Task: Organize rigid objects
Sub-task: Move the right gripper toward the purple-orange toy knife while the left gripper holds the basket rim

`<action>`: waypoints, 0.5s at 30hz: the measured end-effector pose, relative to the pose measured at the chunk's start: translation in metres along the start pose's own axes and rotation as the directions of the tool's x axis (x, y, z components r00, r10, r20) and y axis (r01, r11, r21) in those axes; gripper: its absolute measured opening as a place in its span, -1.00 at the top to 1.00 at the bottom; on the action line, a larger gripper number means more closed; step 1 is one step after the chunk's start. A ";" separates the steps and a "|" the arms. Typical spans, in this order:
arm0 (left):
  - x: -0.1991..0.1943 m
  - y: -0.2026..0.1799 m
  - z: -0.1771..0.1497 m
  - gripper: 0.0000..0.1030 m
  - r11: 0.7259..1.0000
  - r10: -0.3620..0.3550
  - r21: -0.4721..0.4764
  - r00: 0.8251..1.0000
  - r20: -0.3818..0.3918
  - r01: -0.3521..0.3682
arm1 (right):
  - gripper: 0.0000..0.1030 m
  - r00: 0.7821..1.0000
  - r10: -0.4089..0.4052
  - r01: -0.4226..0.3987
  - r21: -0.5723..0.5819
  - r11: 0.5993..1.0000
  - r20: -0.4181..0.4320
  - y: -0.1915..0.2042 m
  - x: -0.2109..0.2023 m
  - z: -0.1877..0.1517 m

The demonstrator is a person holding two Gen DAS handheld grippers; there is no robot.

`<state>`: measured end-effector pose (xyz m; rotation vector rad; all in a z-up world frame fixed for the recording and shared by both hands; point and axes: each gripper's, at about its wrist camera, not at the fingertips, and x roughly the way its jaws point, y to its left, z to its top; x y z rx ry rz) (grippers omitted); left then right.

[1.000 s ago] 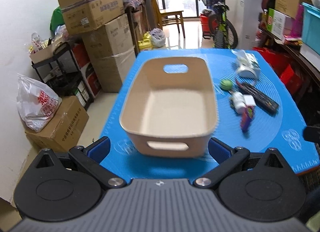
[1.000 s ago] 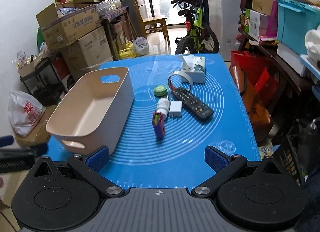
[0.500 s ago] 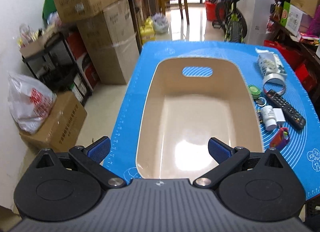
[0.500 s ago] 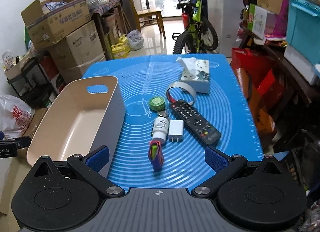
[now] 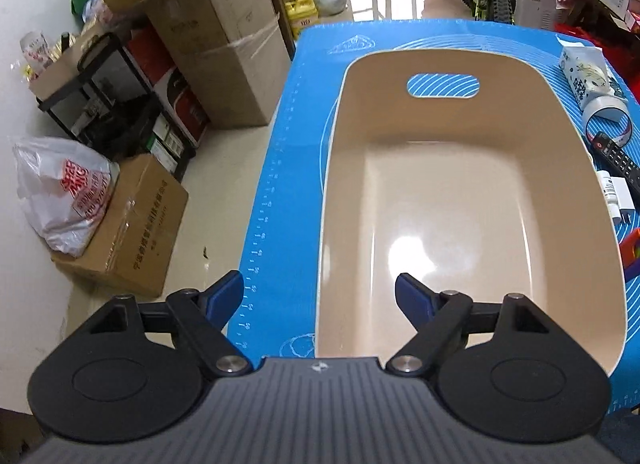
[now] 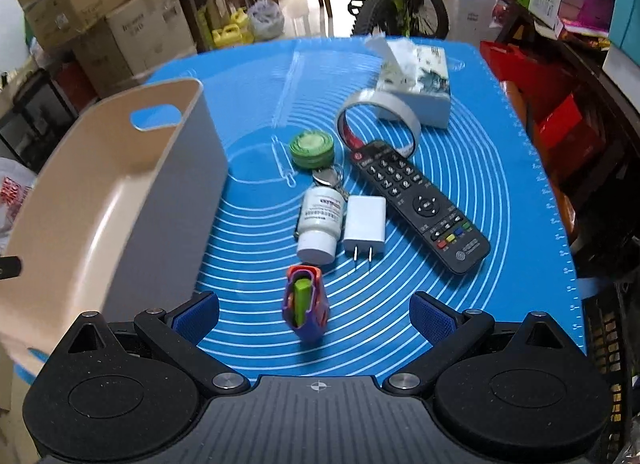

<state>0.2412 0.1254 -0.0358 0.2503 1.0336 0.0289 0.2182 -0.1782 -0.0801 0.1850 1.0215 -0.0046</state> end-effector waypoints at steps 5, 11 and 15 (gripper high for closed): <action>0.009 0.003 0.000 0.02 1.000 -0.017 -0.012 0.998 -0.053 0.016 | -0.89 0.999 -0.018 0.018 -0.002 1.000 -0.039 0.000 0.023 0.003; 0.016 0.006 0.000 0.65 0.998 -0.067 -0.023 0.994 -0.089 0.065 | -0.79 0.995 -0.031 0.034 0.028 0.999 -0.090 -0.003 0.043 0.004; 0.018 0.007 0.000 0.84 0.995 -0.091 -0.037 0.991 -0.095 0.088 | -0.72 0.995 -0.033 0.037 0.042 0.998 -0.099 -0.002 0.046 0.006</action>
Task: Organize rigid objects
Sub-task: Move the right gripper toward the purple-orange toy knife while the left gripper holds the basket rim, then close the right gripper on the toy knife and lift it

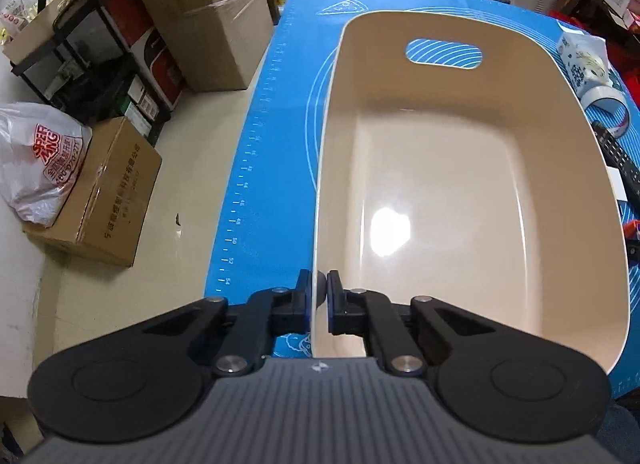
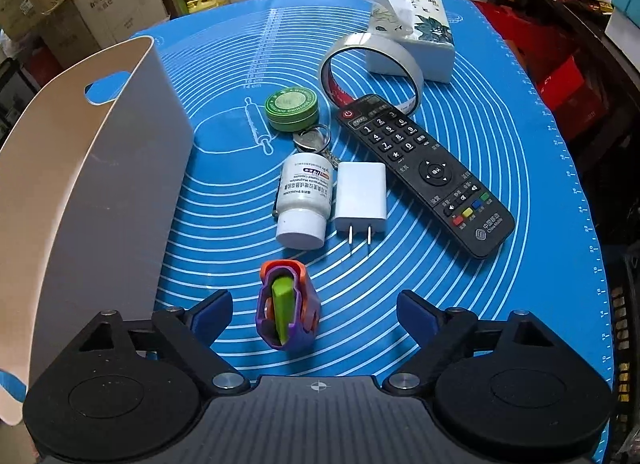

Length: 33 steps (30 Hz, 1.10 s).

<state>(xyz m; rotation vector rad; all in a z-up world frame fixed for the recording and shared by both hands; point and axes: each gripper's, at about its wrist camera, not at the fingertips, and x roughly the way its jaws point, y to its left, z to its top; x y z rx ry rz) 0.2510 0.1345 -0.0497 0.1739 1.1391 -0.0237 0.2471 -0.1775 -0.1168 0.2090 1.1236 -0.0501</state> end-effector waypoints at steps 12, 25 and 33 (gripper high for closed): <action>0.002 0.005 0.004 0.85 1.000 -0.020 -0.013 1.000 -0.013 0.019 | -0.30 0.999 -0.030 0.030 -0.016 0.999 -0.028 0.008 0.010 0.002; 0.004 0.007 0.003 0.86 0.999 -0.029 -0.024 1.000 -0.010 0.029 | 0.44 0.999 -0.033 0.033 0.000 0.999 -0.026 0.006 0.011 0.001; 0.004 0.007 0.002 0.86 0.999 -0.027 -0.027 1.000 -0.009 0.026 | 0.45 0.996 0.017 -0.026 0.097 0.995 0.088 0.004 -0.021 0.020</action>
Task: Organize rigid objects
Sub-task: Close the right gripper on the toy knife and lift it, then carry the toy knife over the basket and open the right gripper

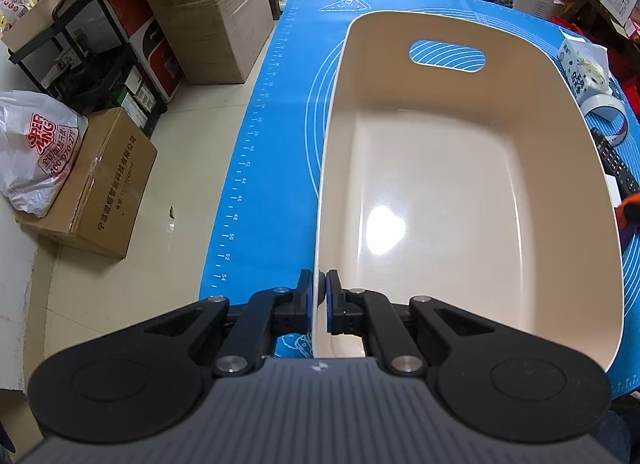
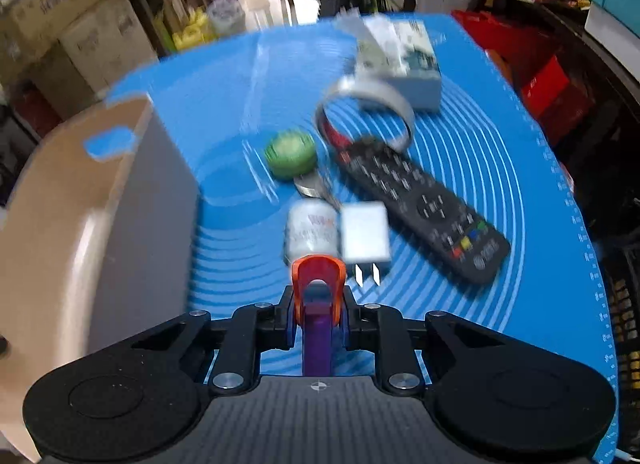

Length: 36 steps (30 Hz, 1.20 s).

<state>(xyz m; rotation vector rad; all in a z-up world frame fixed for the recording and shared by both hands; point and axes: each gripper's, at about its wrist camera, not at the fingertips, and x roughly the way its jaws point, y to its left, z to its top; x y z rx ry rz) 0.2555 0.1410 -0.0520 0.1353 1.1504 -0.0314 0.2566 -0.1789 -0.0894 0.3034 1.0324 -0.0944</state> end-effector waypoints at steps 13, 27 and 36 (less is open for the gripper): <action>0.000 0.001 0.001 0.86 1.000 -0.004 0.009 1.000 -0.001 0.004 | 0.45 0.985 0.094 -0.100 0.038 0.994 0.142 0.012 -0.038 0.023; 0.001 0.001 0.001 0.86 1.000 -0.014 0.015 1.000 -0.003 0.014 | 0.45 0.870 0.328 -0.314 -0.099 0.944 0.367 0.066 -0.116 0.055; 0.002 0.002 0.002 0.87 1.000 -0.015 0.009 1.000 -0.006 0.015 | 0.45 0.910 0.374 -0.346 -0.168 0.923 0.179 0.122 -0.067 0.044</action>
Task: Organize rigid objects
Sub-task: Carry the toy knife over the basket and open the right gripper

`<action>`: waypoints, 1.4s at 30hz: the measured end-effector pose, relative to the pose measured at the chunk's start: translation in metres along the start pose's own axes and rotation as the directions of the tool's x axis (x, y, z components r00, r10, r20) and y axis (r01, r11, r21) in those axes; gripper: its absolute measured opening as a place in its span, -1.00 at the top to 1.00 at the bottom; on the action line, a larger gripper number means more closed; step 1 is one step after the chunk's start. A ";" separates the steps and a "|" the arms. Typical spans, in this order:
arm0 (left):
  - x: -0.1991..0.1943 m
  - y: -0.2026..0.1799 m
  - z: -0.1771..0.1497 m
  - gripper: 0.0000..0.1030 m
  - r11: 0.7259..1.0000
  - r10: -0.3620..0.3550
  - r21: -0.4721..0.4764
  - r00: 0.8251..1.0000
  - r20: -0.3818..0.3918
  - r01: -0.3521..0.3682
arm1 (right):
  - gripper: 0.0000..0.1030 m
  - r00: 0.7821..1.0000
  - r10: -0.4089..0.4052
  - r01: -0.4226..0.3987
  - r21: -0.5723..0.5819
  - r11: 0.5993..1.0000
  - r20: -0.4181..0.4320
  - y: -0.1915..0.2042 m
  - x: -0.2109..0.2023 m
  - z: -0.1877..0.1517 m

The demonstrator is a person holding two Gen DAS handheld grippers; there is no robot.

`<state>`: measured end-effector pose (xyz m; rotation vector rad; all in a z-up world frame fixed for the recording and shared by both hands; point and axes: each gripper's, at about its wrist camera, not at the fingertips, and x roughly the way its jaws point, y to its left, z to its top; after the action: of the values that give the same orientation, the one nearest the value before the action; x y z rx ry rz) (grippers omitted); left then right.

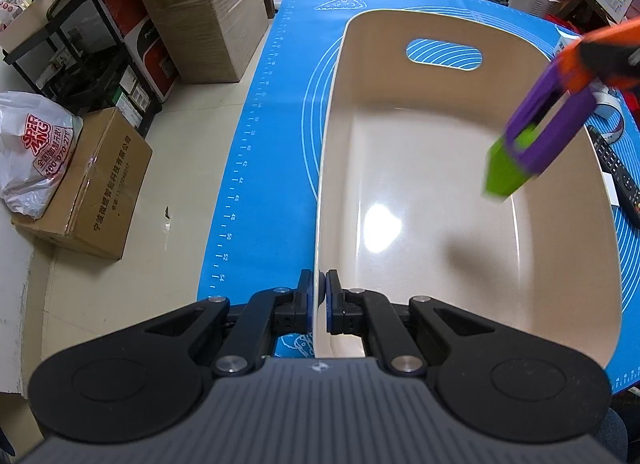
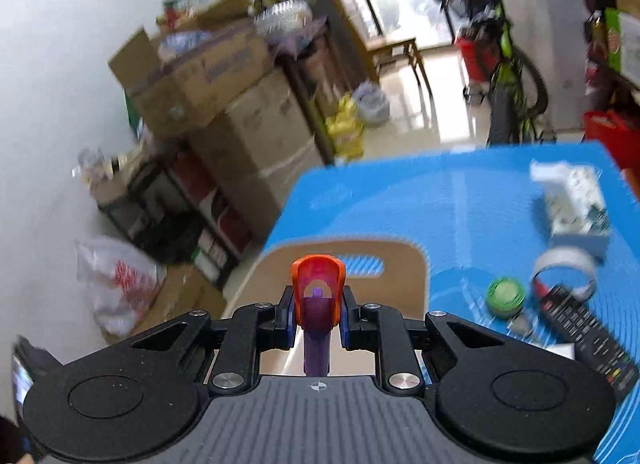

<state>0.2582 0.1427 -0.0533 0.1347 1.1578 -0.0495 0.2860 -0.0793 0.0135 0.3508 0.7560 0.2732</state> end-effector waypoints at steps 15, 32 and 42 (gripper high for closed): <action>0.000 -0.001 -0.001 0.86 1.000 0.001 0.005 1.000 0.001 -0.001 | 0.12 0.979 -0.085 0.055 -0.167 0.984 -0.183 0.015 0.060 -0.045; 0.000 -0.003 -0.001 0.86 1.000 0.008 0.005 1.000 0.005 -0.008 | -0.45 0.987 -0.096 0.075 -0.155 0.985 -0.132 -0.007 0.025 -0.032; -0.001 0.000 -0.001 0.86 1.000 0.002 0.003 1.000 0.008 -0.002 | -0.46 0.974 -0.195 0.179 -0.136 0.974 -0.112 -0.063 0.014 -0.031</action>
<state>0.2572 0.1424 -0.0527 0.1384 1.1496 -0.0504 0.2810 -0.1250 -0.0418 0.1431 0.8850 0.1641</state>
